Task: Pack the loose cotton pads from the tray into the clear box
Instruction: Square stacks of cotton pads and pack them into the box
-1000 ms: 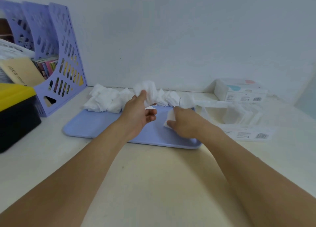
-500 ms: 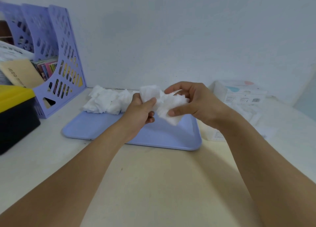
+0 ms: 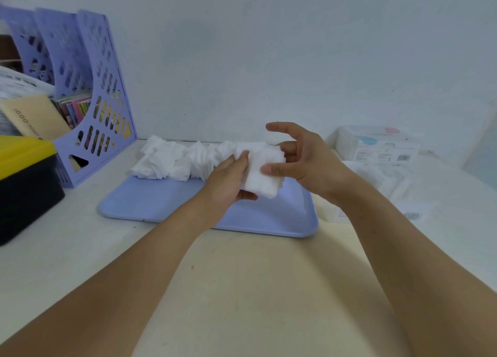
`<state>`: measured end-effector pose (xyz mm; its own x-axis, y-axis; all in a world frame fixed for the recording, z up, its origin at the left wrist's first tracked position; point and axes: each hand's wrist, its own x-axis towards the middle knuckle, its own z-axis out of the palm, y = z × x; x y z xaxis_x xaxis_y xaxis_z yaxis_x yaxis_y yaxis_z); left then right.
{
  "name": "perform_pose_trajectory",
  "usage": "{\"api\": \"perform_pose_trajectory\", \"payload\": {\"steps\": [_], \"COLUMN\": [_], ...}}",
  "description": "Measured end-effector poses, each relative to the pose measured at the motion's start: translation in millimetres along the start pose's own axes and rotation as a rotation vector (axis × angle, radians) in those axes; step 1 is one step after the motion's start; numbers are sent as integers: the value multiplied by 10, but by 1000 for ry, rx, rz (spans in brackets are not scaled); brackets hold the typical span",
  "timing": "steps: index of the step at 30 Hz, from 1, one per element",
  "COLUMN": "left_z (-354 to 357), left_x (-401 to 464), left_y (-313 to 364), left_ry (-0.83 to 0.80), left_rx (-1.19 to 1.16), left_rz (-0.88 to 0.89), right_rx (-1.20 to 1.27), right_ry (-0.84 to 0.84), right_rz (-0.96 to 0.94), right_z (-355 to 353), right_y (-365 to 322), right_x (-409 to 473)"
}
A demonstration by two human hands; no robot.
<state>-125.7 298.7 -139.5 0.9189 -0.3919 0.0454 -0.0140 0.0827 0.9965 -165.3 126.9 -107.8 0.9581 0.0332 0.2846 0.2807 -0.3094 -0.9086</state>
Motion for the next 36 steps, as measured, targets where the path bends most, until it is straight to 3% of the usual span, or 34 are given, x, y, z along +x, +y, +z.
{"api": "perform_pose_trajectory", "payload": {"steps": [7, 13, 21, 25, 30, 36], "left_z": [8, -15, 35, 49, 73, 115], "left_x": [17, 55, 22, 19, 14, 15], "left_y": [-15, -41, -32, -15, -81, -91], "left_ry": [43, 68, 11, -63, -29, 102], "left_rx": [-50, -72, -209, -210, -205, -333], "left_rz": [18, 50, 21, 35, 49, -18], "right_rx": [176, 481, 587, 519, 413, 19], "right_ry": [199, 100, 69, 87, 180, 428], "right_rz": [5, 133, 222, 213, 192, -2], "right_z": [102, 160, 165, 152, 180, 361], "right_y": [3, 19, 18, 40, 25, 44], "right_x": [-3, 6, -14, 10, 6, -5]}}
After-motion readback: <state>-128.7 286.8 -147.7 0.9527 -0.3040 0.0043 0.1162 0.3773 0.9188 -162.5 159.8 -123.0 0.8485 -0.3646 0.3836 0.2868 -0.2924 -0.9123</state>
